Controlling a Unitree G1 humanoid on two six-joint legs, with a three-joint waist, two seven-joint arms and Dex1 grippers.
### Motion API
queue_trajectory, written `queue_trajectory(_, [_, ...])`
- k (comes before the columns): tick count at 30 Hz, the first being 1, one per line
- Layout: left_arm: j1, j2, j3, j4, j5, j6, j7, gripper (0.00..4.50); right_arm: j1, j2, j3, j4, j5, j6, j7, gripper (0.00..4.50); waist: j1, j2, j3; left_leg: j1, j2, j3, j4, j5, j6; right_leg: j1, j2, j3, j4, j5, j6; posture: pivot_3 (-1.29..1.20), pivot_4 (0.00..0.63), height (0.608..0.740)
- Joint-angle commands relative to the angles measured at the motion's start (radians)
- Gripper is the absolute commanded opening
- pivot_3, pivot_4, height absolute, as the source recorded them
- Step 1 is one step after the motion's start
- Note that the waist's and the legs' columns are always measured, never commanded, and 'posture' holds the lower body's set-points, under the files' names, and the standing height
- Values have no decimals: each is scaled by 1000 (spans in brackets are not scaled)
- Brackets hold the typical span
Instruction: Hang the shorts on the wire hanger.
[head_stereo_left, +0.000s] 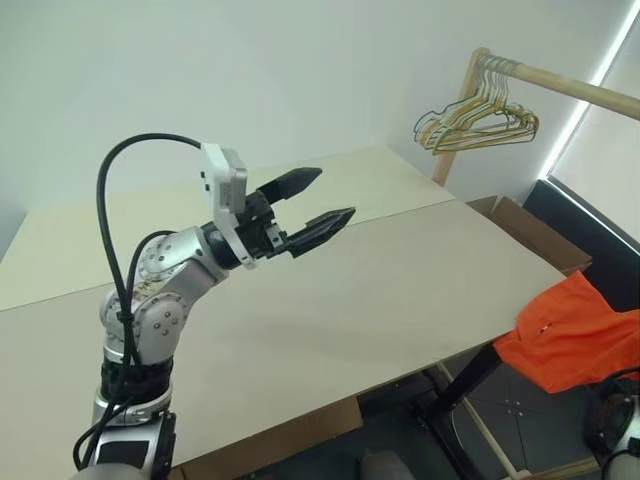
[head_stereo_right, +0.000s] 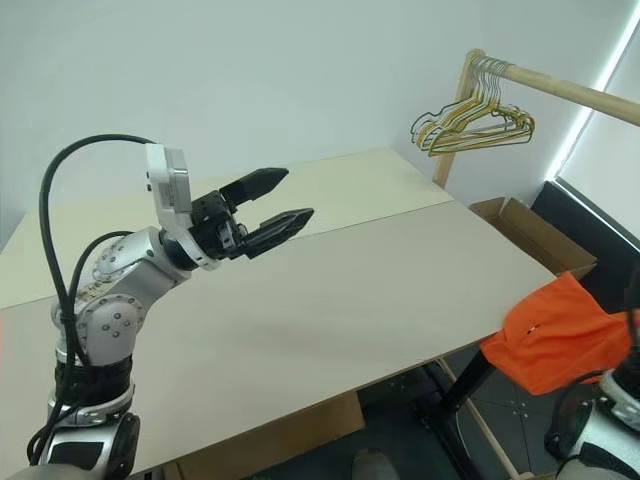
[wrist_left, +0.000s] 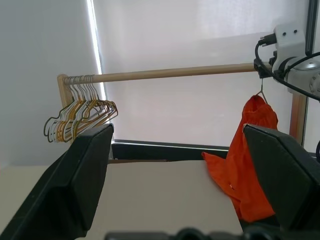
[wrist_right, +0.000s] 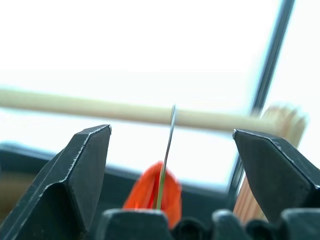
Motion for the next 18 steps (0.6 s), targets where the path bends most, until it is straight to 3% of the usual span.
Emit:
queue_trajectory(1, [24,9,22,-51,12,-27,21,4500,1,42,213,-104,-57,-246,54,4489,0,-1,1,1,0,1,-1,0,-1,0,0,1,0,0,0,-96,0,740])
queue_trajectory(7, [156,12,51,-134,119,-124,82,4500,64,165,343,-123,250,-425,528,4489,44,-12,7,9,1,0,-5,1,-2,1,2,1,-1,4,-6,-12,0,740])
queue_trajectory(12, [330,131,97,-249,94,-91,16,4500,112,115,409,-120,502,-401,959,4489,121,-13,8,-3,0,0,-4,1,0,-11,0,0,-1,4,-7,97,0,740])
queue_trajectory(18, [501,243,185,-337,66,-82,-23,4500,116,18,488,-76,631,-432,1342,4489,202,-16,11,-4,1,-3,-5,-1,0,-10,-2,-8,-4,1,-10,208,0,740])
